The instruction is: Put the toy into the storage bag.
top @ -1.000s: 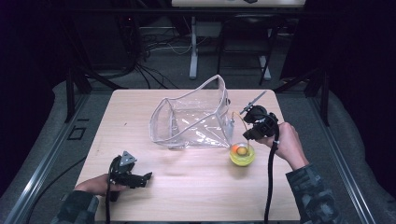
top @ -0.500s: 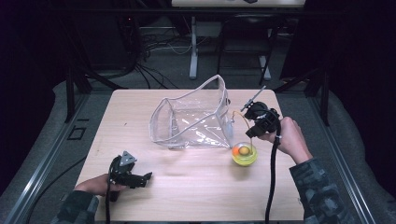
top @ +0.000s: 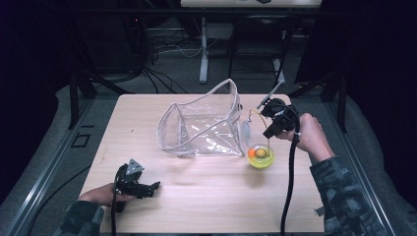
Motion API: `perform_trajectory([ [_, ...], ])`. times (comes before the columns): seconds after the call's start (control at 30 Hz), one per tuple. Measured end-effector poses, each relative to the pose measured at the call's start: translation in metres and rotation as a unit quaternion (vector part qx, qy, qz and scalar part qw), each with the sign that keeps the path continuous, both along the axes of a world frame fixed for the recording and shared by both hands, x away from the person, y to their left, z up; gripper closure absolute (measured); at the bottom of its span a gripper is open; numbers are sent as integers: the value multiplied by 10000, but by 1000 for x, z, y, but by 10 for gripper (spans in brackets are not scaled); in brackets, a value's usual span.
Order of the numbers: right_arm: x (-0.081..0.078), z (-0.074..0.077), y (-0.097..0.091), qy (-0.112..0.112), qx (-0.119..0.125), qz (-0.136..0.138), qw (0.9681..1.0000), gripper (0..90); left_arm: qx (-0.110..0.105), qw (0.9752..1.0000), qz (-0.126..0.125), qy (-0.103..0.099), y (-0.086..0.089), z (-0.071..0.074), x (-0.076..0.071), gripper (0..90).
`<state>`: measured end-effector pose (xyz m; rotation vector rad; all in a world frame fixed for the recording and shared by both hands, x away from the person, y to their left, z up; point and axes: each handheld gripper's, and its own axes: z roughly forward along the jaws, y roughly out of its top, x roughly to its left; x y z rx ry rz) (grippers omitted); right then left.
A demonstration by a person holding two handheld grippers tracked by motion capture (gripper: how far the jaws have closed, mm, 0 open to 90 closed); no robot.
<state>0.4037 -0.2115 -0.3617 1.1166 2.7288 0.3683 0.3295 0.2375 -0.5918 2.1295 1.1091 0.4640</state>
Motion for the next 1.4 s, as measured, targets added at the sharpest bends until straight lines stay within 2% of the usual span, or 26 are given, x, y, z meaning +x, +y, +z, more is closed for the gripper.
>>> perform_trajectory([
  [0.1, 5, 4, -1, 43, 63, -44, 10000, 883, 3, 10000, -5, -2, 0, 0, 0, 0],
  [0.17, 9, 8, -3, 60, 4, -79, 10000, 883, -19, 10000, 14, 12, 0, 0, 0, 0],
  [0.23, 10, 8, -3, 63, 54, -109, 9999, 883, 15, 10000, -43, 58, 1, 1, 0, 0],
  [0.5, 20, 17, -8, 15, 6, -217, 9998, 883, 2, 10000, -21, 52, 0, 1, 0, 0],
  [0.7, 24, 20, -6, 7, -29, -203, 9998, 883, 11, 10000, -33, 50, 0, 1, 0, 0],
  [1.07, 30, 26, -4, -14, 56, -238, 9997, 882, 7, 10000, -20, 48, 0, 1, 0, 0],
  [1.3, 36, 27, -6, 27, 18, -292, 9996, 883, 9, 10000, -23, 49, 0, 1, 0, 0],
  [1.4, 37, 30, -7, -20, -27, -286, 9996, 883, 11, 10000, -33, 49, 0, 1, 0, 0],
])
